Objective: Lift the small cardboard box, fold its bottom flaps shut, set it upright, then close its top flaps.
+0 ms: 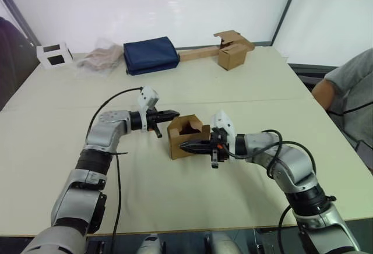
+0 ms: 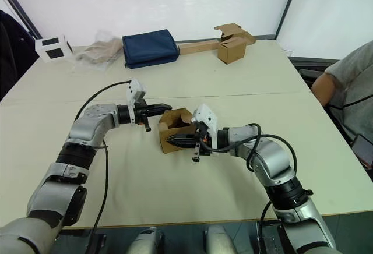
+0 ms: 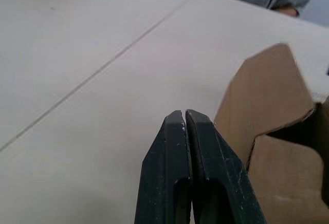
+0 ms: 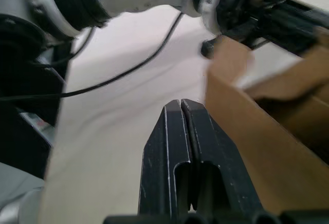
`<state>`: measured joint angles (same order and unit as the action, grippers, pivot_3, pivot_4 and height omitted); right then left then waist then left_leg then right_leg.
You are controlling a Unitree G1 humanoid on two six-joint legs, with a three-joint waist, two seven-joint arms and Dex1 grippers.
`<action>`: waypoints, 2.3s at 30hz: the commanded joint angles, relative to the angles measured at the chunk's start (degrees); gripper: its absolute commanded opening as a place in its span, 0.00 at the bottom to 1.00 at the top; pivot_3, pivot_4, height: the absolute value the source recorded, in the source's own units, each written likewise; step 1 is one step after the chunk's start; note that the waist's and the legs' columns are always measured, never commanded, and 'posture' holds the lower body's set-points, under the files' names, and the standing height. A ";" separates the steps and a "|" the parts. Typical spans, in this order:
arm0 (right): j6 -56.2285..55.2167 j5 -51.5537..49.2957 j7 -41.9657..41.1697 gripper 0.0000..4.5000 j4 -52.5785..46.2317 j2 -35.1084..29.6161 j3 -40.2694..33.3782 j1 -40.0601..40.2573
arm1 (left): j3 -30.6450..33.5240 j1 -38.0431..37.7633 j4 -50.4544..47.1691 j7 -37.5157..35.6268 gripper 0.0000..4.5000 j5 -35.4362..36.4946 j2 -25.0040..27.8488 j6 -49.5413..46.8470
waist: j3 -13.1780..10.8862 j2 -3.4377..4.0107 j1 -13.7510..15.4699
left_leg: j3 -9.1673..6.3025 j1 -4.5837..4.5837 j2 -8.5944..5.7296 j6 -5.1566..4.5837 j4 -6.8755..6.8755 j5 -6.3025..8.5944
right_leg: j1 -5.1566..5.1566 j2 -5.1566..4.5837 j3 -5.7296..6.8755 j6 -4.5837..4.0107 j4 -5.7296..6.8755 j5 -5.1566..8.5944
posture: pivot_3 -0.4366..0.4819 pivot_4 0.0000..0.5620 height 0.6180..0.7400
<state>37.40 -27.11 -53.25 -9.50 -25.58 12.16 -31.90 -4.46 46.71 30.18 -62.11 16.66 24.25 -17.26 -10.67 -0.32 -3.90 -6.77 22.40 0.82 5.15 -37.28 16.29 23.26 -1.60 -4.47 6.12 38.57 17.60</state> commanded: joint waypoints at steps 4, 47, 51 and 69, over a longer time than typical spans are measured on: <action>-5.58 4.34 0.55 0.00 7.94 3.80 1.56 -3.84 | 0.71 1.24 -0.69 -2.82 0.01 0.15 -0.29 3.54 | 0.00 0.00 -0.10 | 0.00 0.00 0.00 0.00 0.01 0.00 | -0.02 -0.02 0.00 0.00 -0.02 0.00 | 0.48 0.27 1.00; -3.26 6.67 1.46 0.00 6.03 1.91 -1.61 -4.73 | -1.89 -16.59 -32.28 -0.41 0.01 4.57 9.82 -12.68 | 0.00 0.02 0.62 | 0.00 -0.07 0.00 0.01 0.01 0.00 | -0.10 -0.03 -0.02 -0.01 -0.01 0.01 | 0.48 0.27 1.00; -3.41 4.94 -0.82 0.00 2.06 -0.29 -2.98 -6.85 | -2.10 -16.45 -32.61 -0.50 0.01 4.67 9.77 -13.06 | 0.00 0.02 0.61 | 0.00 -0.07 0.00 0.01 0.02 0.00 | -0.10 -0.02 -0.02 -0.01 -0.01 0.01 | 0.48 0.27 1.00; -16.28 13.57 -2.78 0.00 27.74 6.01 1.28 -17.30 | -1.83 -15.54 -34.45 0.09 0.01 5.71 10.01 -14.75 | 0.00 0.02 -0.06 | 0.03 -0.04 0.01 0.01 0.09 0.00 | -0.02 -0.03 -0.04 -0.01 -0.03 0.01 | 0.48 0.27 1.00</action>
<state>22.40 -13.62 -55.15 20.02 -19.41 13.86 -49.18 -6.52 30.11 -2.42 -62.09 21.88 33.77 -31.37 -10.68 -0.29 -3.96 -6.75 22.37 0.83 5.16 -37.19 16.29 23.23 -1.65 -4.50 6.11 38.53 17.61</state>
